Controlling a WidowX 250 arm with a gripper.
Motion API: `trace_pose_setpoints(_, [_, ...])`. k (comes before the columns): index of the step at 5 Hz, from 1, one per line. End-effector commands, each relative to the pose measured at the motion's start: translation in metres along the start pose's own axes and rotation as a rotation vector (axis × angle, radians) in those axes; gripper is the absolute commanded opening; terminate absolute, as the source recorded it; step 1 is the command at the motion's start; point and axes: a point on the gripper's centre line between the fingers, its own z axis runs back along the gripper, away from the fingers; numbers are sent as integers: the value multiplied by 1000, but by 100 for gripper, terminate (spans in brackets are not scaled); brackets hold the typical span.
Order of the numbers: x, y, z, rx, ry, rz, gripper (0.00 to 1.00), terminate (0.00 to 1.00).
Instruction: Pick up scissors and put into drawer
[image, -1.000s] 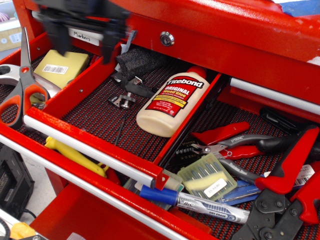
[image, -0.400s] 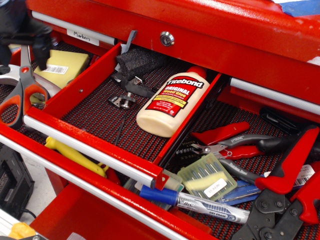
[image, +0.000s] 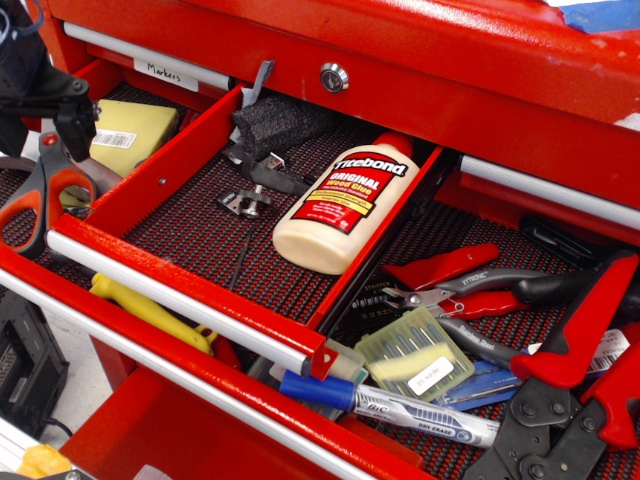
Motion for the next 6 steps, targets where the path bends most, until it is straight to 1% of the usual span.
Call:
trace_pose_setpoints(1, [5,12,-8,-12,-18,-6,100,0])
trace_pose_setpoints(2, [-3,9,-18,-14,-15,17,100,0])
trace_pose_setpoints(3, [-1,7,-14,-1,-2,18,0,0])
trace_pose_setpoints(4, [1,8,-5,6,32,17,0,0])
trace_pose_setpoints(5, [6,10,17,54,55,-2,0,0])
trace_pose_setpoints(6, [6,13,31,89,61,-30,0,0])
